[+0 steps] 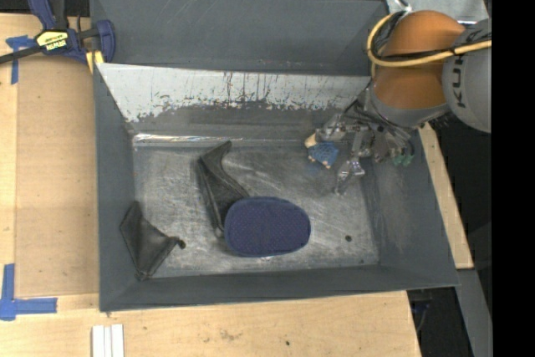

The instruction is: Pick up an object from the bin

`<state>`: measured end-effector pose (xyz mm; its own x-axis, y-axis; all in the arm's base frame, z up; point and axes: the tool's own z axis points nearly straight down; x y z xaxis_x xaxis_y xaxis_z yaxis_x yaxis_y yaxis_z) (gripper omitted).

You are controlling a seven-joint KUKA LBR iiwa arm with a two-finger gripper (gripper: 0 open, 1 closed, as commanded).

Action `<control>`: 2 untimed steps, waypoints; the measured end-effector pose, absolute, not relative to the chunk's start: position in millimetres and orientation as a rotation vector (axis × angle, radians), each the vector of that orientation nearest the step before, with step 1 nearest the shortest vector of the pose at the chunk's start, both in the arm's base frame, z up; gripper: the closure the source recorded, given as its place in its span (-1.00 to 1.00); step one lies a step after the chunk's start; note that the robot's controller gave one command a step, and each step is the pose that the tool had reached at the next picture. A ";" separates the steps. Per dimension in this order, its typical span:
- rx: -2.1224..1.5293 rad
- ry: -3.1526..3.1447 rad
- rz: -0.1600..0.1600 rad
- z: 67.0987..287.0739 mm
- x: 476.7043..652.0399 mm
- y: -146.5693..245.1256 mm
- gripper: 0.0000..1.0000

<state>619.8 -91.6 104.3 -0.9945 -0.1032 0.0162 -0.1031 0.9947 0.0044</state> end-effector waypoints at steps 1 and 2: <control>0.160 -3.158 0.004 111.2 628.1 -92.4 1.00; 0.163 -3.115 -0.008 103.3 618.6 -90.9 -1.00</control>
Offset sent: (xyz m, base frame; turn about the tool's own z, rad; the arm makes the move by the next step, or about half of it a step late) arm 0.0000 0.0000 0.0000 0.0000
